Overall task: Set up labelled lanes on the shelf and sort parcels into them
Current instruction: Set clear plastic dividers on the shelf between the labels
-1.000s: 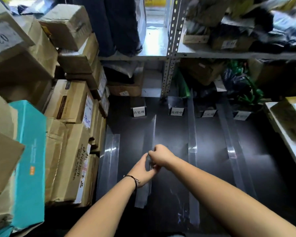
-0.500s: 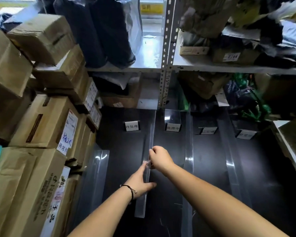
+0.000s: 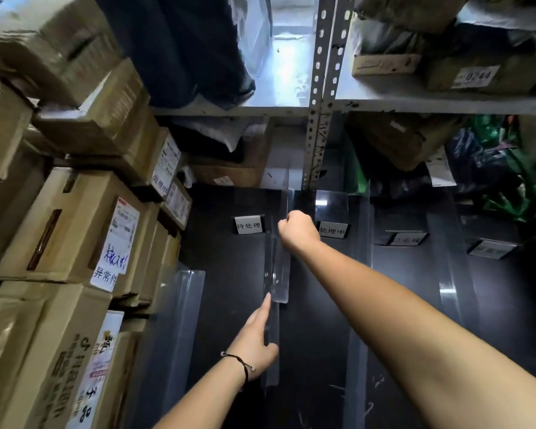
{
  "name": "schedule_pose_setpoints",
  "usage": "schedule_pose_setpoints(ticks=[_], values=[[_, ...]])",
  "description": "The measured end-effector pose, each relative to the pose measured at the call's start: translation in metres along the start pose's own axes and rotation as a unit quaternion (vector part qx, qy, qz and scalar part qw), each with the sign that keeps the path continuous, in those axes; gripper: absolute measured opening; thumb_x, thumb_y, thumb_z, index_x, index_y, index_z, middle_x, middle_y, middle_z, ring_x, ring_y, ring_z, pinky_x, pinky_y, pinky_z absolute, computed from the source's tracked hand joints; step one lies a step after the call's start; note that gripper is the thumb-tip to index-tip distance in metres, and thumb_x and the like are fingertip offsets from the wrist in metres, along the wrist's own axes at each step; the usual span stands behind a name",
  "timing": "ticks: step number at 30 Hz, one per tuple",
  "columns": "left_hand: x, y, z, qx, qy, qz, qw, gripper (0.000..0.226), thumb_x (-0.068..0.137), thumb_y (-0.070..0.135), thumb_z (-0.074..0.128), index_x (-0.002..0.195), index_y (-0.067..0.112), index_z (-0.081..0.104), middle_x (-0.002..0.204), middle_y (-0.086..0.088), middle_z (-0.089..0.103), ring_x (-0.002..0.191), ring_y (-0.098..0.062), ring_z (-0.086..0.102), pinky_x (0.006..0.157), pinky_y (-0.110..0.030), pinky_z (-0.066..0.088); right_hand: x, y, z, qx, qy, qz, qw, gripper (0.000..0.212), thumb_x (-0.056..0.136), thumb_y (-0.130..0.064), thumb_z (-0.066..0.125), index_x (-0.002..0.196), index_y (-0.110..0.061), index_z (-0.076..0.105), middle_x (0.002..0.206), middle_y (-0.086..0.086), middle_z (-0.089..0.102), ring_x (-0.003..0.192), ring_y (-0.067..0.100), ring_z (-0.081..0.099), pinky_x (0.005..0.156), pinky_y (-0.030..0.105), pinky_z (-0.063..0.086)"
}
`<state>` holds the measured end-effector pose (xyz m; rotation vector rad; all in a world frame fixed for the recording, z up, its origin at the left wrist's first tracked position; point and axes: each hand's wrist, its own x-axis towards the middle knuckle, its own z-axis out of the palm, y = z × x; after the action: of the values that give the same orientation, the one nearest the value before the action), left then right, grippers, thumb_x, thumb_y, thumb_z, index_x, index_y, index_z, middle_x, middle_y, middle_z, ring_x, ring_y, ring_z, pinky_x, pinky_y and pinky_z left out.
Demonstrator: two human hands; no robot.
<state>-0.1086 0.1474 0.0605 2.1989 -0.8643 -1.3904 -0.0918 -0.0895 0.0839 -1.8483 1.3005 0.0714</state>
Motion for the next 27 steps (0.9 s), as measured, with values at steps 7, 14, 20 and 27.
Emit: schedule_pose_setpoints(ticks=[7,14,20,27], values=[[-0.01,-0.006,0.0,0.04,-0.003,-0.011,0.999,0.096,0.088,0.011,0.05,0.153,0.051,-0.009,0.158,0.011,0.027,0.119,-0.01,0.054,0.105,-0.031,0.045,-0.013,0.009,0.014,0.034,-0.092,0.032,0.995,0.013,0.093,-0.014,0.035,0.105,-0.014,0.04,0.099,0.009,0.052,0.068,0.027,0.059,0.047,0.024,0.046],[-0.047,-0.015,0.016,0.09,-0.02,-0.024,0.995,0.096,0.09,0.012,0.051,0.154,0.048,-0.011,0.155,0.007,0.031,0.112,-0.015,0.055,0.104,-0.044,0.046,-0.069,0.039,0.024,0.097,-0.126,0.06,0.985,0.03,0.096,-0.022,0.035,0.121,-0.013,0.047,0.093,0.008,0.049,0.078,0.026,0.054,0.052,0.029,0.05],[-0.09,-0.038,0.032,0.105,-0.01,-0.037,0.994,0.097,0.089,0.011,0.05,0.153,0.045,-0.015,0.142,0.002,0.043,0.09,-0.018,0.055,0.096,-0.049,0.05,-0.141,0.064,0.047,0.078,-0.16,0.082,0.981,0.038,0.097,-0.025,0.039,0.131,-0.01,0.048,0.106,0.013,0.059,0.089,0.03,0.064,0.078,0.041,0.057],[-0.136,-0.067,0.042,0.186,-0.002,-0.058,0.981,0.097,0.092,0.014,0.05,0.154,0.037,-0.021,0.076,-0.003,0.053,0.067,-0.02,0.055,0.064,-0.032,0.047,-0.179,0.071,0.083,0.018,-0.099,0.033,0.994,0.056,0.098,-0.025,0.041,0.153,-0.017,0.035,0.132,0.013,0.056,0.101,0.029,0.061,0.088,0.039,0.054]])
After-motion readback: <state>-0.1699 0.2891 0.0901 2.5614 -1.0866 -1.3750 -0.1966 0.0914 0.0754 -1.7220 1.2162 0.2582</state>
